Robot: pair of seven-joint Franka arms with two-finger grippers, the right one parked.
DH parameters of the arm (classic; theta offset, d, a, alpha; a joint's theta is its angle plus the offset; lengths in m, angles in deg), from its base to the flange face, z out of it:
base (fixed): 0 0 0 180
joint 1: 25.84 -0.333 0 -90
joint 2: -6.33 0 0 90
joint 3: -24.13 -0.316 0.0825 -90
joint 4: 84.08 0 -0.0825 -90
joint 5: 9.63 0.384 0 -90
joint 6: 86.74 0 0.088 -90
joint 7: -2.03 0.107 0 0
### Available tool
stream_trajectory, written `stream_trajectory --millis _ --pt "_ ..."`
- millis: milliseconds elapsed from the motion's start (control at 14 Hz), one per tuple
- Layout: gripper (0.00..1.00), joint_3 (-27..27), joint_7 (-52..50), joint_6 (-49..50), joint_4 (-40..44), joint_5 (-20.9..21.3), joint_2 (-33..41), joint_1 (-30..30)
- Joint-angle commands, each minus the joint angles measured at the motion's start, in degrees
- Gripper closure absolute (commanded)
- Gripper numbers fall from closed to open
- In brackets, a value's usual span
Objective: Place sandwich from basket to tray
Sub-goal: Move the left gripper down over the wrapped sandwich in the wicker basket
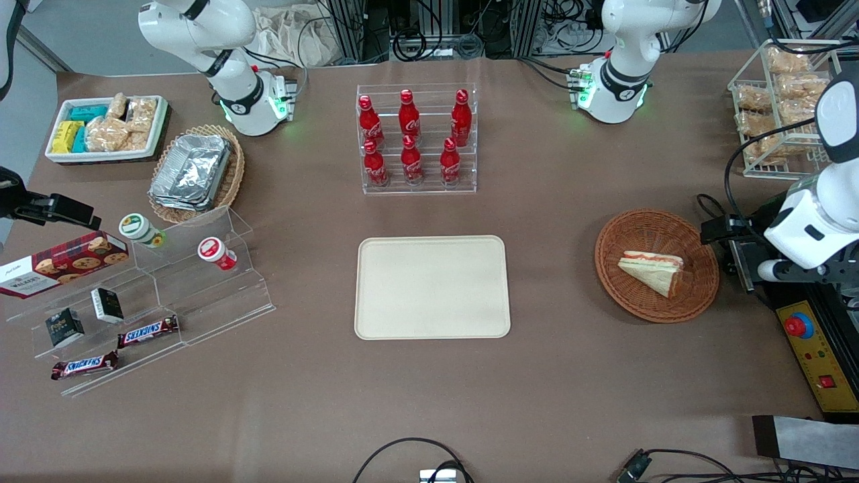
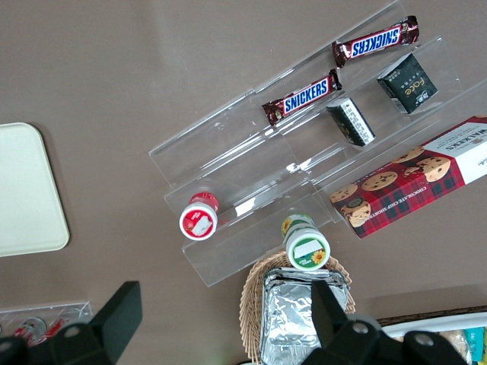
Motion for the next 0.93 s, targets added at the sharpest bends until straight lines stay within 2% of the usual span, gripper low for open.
stream_trajectory --millis 0,214,571,714,857 --pt "0.0 0.53 -7.02 -0.72 -2.15 1.67 -0.91 -1.29" --pt "0.0 0.53 -11.33 -11.95 -12.42 1.76 1.64 -3.31" --pt "0.0 0.53 -34.16 -28.38 -26.49 2.64 0.94 -4.37" --pt "0.0 0.62 -40.41 -32.45 -28.62 2.64 -0.63 -4.29" --pt "0.0 0.62 -41.67 -34.04 -29.85 2.73 -2.04 -4.02"
